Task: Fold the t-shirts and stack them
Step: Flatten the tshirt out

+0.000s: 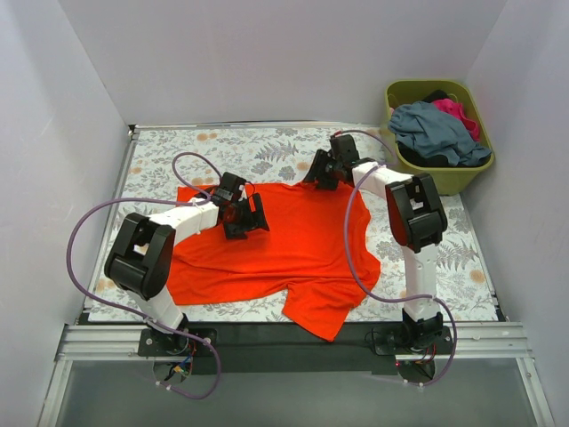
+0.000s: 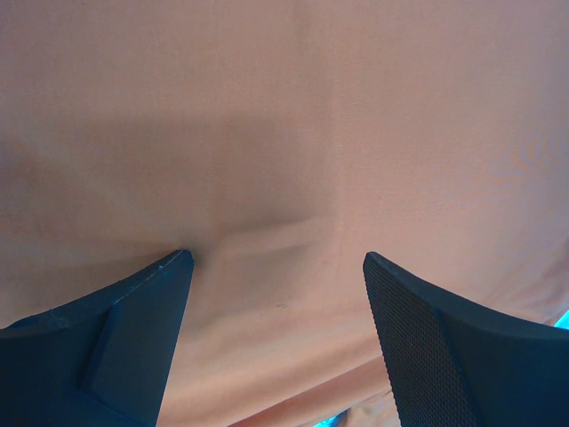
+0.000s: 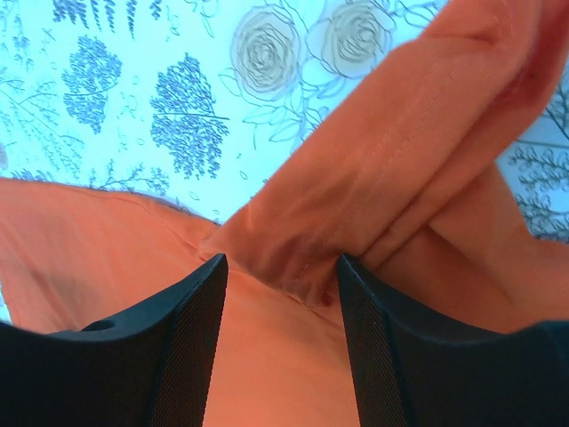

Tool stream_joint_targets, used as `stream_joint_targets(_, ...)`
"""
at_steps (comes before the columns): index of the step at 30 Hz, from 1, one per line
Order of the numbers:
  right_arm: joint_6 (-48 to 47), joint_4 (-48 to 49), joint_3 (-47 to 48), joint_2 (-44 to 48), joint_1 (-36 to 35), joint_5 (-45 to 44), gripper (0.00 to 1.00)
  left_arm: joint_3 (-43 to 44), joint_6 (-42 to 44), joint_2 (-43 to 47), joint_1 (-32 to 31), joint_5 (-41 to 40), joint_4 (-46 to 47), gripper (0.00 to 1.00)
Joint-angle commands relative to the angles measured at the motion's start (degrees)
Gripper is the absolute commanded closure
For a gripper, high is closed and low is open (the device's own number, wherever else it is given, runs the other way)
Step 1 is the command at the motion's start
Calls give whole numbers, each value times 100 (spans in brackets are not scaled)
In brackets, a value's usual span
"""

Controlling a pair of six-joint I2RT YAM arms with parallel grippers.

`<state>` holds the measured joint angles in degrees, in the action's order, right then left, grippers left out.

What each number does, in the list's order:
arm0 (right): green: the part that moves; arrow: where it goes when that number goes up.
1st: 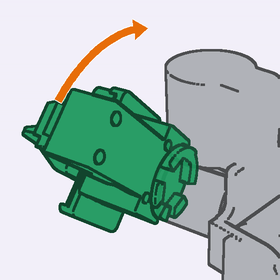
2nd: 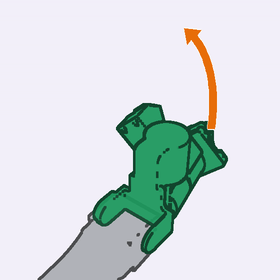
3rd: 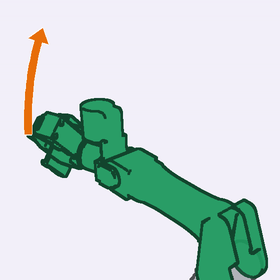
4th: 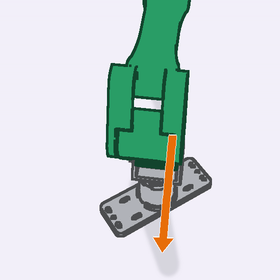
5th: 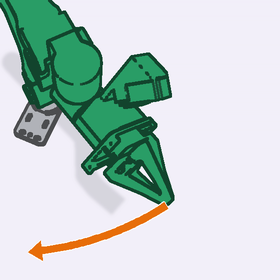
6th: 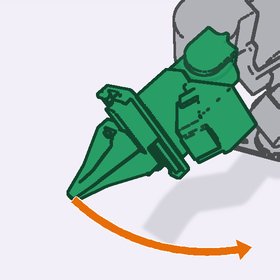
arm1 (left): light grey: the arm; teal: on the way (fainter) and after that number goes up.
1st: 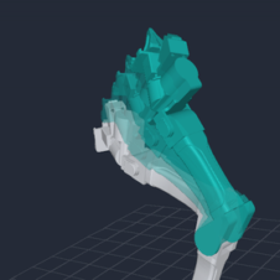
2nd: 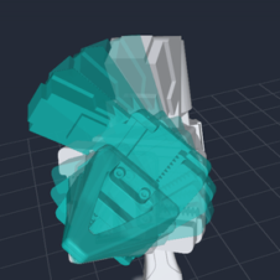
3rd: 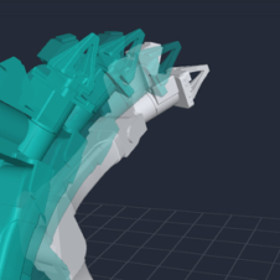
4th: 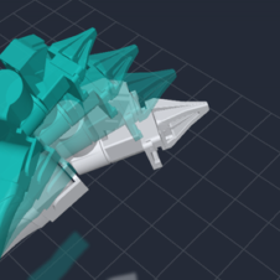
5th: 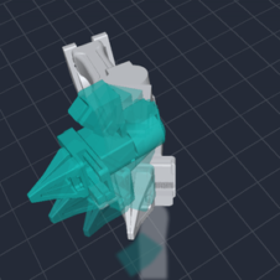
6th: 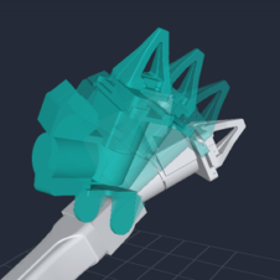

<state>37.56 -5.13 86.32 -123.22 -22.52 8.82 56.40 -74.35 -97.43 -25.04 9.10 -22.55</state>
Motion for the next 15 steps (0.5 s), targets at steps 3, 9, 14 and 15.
stream_joint_targets(3,58,336,473,-202,2,313,50,-358,-62,-241,-150,162,-242,27)
stream_joint_targets(9,120,723,982,-518,-24,752,50,-393,-71,-268,-159,285,-242,27)
stream_joint_targets(14,76,987,2078,-1195,-77,1253,50,-411,-54,-277,-168,267,-242,27)
stream_joint_targets(15,15,978,2273,-1300,-68,1306,50,-419,-54,-259,-177,267,-242,27)
